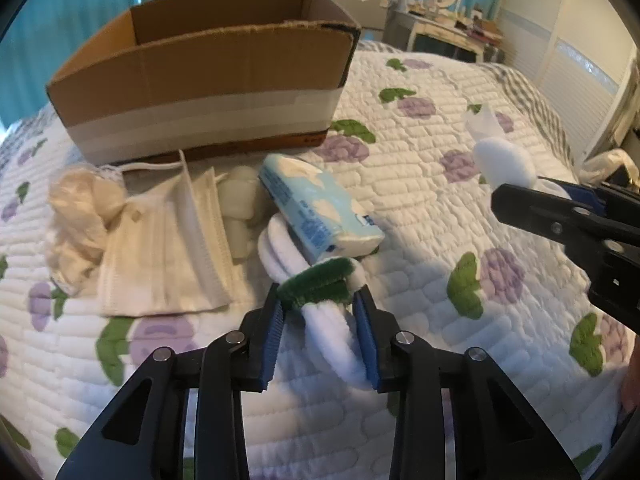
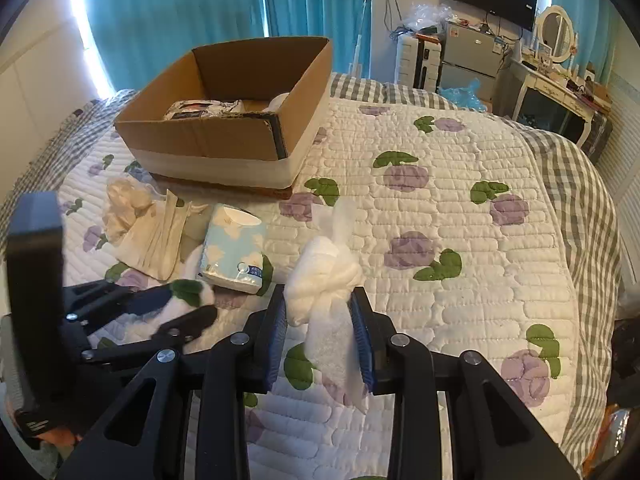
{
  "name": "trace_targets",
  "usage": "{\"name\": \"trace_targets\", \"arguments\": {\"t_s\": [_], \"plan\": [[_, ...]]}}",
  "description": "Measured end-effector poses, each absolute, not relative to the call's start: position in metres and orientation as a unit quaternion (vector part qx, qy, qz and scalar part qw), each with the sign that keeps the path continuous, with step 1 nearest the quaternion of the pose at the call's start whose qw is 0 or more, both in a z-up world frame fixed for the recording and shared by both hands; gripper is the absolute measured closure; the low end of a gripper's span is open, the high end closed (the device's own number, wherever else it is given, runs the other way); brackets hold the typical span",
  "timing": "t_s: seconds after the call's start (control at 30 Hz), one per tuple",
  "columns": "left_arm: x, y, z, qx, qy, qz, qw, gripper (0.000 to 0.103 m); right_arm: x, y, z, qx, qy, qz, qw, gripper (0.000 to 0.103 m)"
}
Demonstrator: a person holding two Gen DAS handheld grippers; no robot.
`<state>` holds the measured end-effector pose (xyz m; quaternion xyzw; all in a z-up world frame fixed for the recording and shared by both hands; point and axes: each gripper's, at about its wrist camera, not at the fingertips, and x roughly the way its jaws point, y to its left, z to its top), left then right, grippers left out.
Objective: Organize soft objects
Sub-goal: 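Grasp the white cloth with the right tool while the left tool grasps the towel roll, then lower both held items into the box and open both tools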
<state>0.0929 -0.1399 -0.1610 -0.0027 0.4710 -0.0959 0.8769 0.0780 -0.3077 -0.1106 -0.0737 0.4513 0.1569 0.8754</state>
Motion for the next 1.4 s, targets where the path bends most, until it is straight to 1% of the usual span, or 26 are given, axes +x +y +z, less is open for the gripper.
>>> {"name": "trace_targets", "arguments": {"t_s": [0.33, 0.57, 0.77, 1.0, 1.1, 1.4], "plan": [[0.053, -0.127, -0.12, 0.035, 0.429, -0.113, 0.895, 0.072, 0.048, -0.289, -0.092, -0.053, 0.44, 0.181, 0.878, 0.073], [0.027, -0.098, -0.075, 0.034, 0.387, -0.104, 0.916, 0.072, 0.022, -0.262, -0.051, -0.066, 0.403, 0.195, 0.892, 0.073], [0.021, -0.078, -0.041, 0.038, 0.35, -0.09, 0.932, 0.071, 0.017, -0.238, -0.018, -0.094, 0.37, 0.198, 0.903, 0.073], [0.036, -0.054, -0.009, 0.03, 0.307, -0.079, 0.948, 0.071, 0.042, -0.216, 0.015, -0.108, 0.333, 0.202, 0.915, 0.073], [0.055, -0.045, 0.003, 0.031, 0.292, -0.073, 0.953, 0.071, 0.062, -0.21, 0.026, -0.109, 0.32, 0.207, 0.918, 0.073], [0.118, -0.035, 0.015, 0.053, 0.259, -0.058, 0.963, 0.071, 0.141, -0.2, 0.041, -0.11, 0.289, 0.193, 0.931, 0.073]]}}
